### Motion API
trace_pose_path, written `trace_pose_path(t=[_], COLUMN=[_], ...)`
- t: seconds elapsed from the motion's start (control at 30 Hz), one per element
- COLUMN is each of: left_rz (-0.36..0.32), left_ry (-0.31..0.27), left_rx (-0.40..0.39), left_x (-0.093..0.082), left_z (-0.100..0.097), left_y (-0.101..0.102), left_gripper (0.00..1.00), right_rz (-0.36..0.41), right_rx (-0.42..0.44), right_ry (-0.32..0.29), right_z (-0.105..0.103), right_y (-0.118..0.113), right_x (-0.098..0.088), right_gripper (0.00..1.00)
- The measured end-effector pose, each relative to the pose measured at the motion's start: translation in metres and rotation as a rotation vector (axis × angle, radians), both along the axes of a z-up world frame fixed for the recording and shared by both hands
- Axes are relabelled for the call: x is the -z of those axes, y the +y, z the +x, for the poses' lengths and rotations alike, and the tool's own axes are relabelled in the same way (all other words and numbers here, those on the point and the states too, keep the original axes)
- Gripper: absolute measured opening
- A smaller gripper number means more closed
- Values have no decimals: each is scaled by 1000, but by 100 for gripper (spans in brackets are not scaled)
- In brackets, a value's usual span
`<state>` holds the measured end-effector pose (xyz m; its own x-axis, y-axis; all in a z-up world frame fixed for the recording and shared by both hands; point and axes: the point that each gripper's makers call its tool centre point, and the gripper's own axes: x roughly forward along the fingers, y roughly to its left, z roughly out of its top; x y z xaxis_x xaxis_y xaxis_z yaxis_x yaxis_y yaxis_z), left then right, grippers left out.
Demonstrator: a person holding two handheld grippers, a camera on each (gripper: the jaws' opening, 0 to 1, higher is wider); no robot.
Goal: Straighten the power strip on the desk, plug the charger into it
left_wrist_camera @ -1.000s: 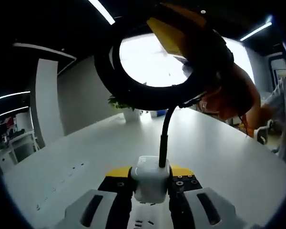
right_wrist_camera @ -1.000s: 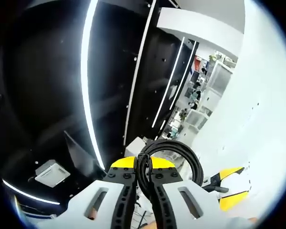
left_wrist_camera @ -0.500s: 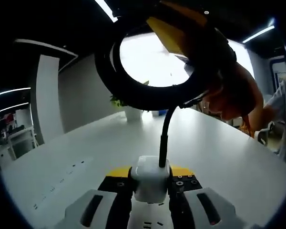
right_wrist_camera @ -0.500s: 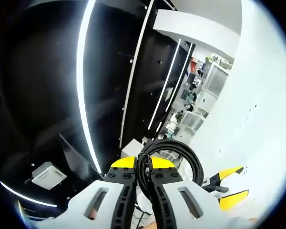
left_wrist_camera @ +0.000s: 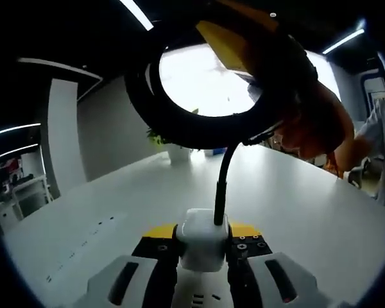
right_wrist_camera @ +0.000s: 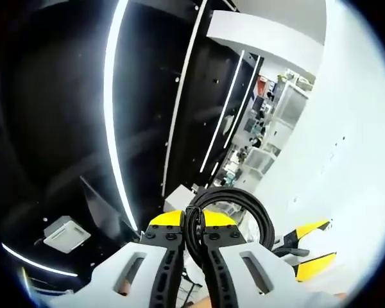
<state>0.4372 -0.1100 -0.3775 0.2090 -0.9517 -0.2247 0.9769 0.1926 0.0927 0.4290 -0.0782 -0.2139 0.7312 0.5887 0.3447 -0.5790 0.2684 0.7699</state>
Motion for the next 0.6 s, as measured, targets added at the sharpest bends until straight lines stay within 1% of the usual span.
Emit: trace_pose_path(t=[0.07, 0.1, 0.13, 0.17, 0.2, 0.23, 0.3, 0.43, 0.53, 0.57, 0.6], left_rz=[8, 25, 62, 42, 39, 41, 42, 51, 62, 65, 70], left_ry=[-6, -8, -30, -24, -20, -22, -22, -24, -35, -38, -41], left_rx=[-1, -2, -11, -5, -2, -3, -6, -8, -8, -8, -6], left_x=[1, 4, 10, 7, 7, 7, 6, 7, 8, 8, 9], left_z=[0, 0, 2, 3, 3, 9, 14, 18, 18, 18, 18], left_y=[0, 0, 2, 1, 1, 4, 4, 4, 4, 4, 4], left_gripper=[27, 27, 27, 27, 27, 27, 27, 27, 27, 27, 27], right_rz=[-4, -15, -28, 24, 20, 8, 3, 6, -19, -45, -85], right_rx=[-3, -3, -4, -31, -15, -7, -5, -10, -5, 1, 15], right_ry=[-3, 0, 6, 6, 8, -2, -7, -17, -45, -59, -86], right_z=[-1, -1, 0, -3, -1, -1, -1, -3, -10, -12, -12], right_y=[3, 4, 4, 5, 2, 1, 1, 1, 0, 0, -1], right_x=[1, 4, 9, 7, 9, 8, 8, 9, 11, 11, 11], right_gripper=[7, 7, 7, 7, 7, 7, 7, 7, 8, 8, 8])
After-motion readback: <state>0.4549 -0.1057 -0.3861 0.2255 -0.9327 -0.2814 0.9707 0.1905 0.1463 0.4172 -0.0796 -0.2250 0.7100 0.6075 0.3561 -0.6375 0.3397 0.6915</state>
